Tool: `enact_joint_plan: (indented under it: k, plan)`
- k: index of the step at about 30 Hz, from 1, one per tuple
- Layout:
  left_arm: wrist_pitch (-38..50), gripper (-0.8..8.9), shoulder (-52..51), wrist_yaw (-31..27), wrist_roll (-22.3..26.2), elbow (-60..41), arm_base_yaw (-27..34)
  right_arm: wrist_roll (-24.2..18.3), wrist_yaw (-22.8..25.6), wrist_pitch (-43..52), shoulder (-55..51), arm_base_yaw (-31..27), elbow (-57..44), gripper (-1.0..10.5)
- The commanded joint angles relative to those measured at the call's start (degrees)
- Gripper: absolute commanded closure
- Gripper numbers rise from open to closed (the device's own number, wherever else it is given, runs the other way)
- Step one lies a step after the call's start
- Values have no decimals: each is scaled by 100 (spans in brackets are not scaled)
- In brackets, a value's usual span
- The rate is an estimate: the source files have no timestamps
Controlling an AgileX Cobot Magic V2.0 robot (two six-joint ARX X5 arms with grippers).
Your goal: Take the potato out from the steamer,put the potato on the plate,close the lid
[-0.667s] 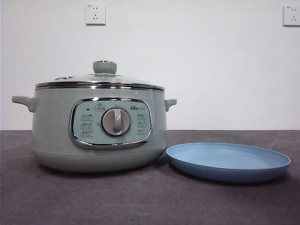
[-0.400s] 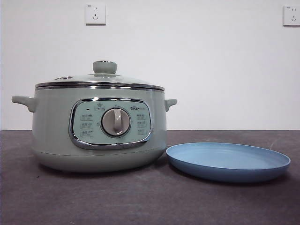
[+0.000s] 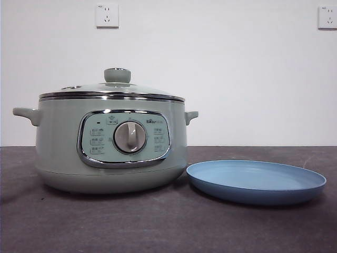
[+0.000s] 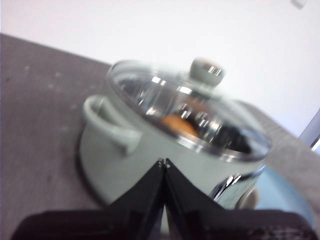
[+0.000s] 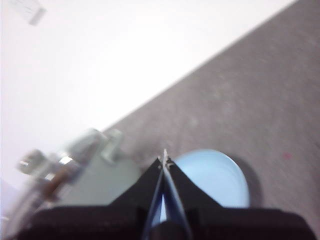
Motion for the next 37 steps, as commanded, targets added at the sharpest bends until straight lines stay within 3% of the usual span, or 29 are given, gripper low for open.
enact_joint_plan:
  k: [1, 7, 16, 23, 30, 37]
  plan:
    - [-7, 819, -9, 28, -153, 354, -2, 111, -118, 72, 83, -9, 439, 956]
    - [-387, 819, 181, 28, -122, 1189, -4, -72, -245, -122, 730, -9, 1534, 955]
    - [-573, 819, 1016, 254, -59, 2520, -79, -1349, -243, -483, 2164, 258, 3508, 955]
    - [-817, 819, 2072, 682, 662, 3650, -101, -2129, -245, -1191, 3161, 621, 4913, 955]
    - [-1928, 819, 3390, 848, 1412, 5115, -153, -3165, -243, -2317, 4146, 1108, 6218, 955]
    - [-3086, 819, 4721, 938, 1917, 6457, -254, -4199, -240, -4092, 5445, 1799, 7694, 955]
